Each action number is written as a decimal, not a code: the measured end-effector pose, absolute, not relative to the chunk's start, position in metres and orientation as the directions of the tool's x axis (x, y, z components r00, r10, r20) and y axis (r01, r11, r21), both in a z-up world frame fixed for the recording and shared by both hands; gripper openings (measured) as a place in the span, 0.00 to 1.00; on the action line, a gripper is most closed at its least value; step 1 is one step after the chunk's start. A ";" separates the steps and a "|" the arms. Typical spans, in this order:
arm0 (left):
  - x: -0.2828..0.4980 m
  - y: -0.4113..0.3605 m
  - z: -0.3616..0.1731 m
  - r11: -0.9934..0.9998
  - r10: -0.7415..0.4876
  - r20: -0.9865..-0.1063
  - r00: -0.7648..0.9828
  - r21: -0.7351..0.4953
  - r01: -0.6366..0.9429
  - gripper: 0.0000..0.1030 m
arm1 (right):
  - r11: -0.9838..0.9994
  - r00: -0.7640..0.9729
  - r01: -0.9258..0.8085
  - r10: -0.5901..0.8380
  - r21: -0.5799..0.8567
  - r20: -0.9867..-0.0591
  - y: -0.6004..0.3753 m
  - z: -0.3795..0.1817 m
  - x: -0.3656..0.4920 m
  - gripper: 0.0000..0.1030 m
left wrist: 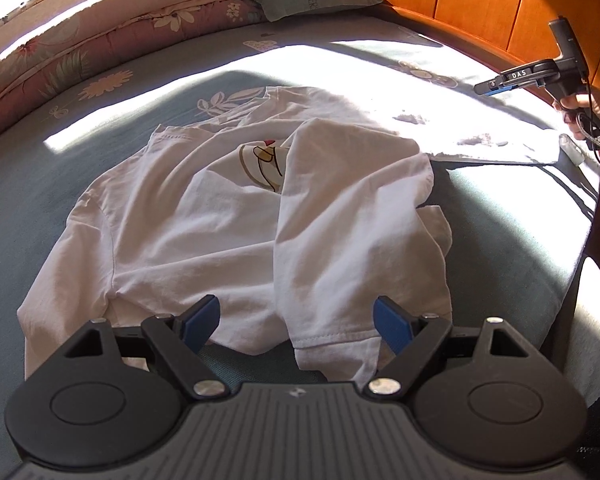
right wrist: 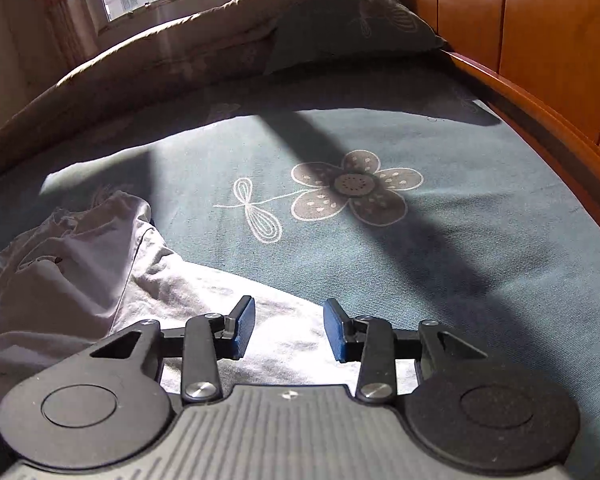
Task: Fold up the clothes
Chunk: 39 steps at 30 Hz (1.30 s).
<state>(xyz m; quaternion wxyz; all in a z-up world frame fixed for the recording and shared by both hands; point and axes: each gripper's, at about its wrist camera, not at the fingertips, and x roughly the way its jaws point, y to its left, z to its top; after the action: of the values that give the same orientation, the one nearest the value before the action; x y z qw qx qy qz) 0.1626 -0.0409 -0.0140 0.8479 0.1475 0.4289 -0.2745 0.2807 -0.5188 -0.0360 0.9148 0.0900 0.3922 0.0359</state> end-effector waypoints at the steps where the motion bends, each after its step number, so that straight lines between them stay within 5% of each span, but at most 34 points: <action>1: 0.163 -0.042 -0.014 0.809 -0.337 -0.808 0.483 0.014 0.587 0.82 | 0.980 0.689 -0.020 0.157 0.198 -0.707 -0.508 -0.039 0.295 0.31; 7: 0.168 -0.039 -0.016 0.844 -0.342 -0.791 0.506 -0.022 0.537 0.82 | 0.953 0.664 -0.146 0.293 0.265 -0.687 -0.439 -0.059 0.373 0.13; 19: 0.175 -0.044 -0.036 0.883 -0.341 -0.777 0.530 -0.071 0.463 0.87 | 0.822 0.464 -0.411 0.561 0.394 -0.685 -0.352 -0.094 0.369 0.16; 24: 0.177 -0.043 -0.038 0.886 -0.351 -0.770 0.532 -0.091 0.454 0.87 | 0.864 0.573 -0.391 0.499 0.318 -0.651 -0.382 -0.066 0.366 0.16; 29: 0.179 -0.043 -0.045 0.892 -0.351 -0.777 0.522 -0.107 0.440 0.87 | 0.971 0.707 -0.145 0.237 0.191 -0.666 -0.438 -0.072 0.389 0.19; 39: 0.181 -0.045 -0.049 0.895 -0.346 -0.786 0.512 -0.112 0.432 0.87 | 0.943 0.670 -0.313 0.305 0.115 -0.677 -0.374 -0.097 0.393 0.17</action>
<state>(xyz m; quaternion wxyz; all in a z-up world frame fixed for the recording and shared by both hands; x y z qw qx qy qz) 0.1813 -0.0452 -0.0488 0.8681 0.0489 0.4402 -0.2239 0.3927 -0.3744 -0.0973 0.9138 -0.0057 0.3692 0.1692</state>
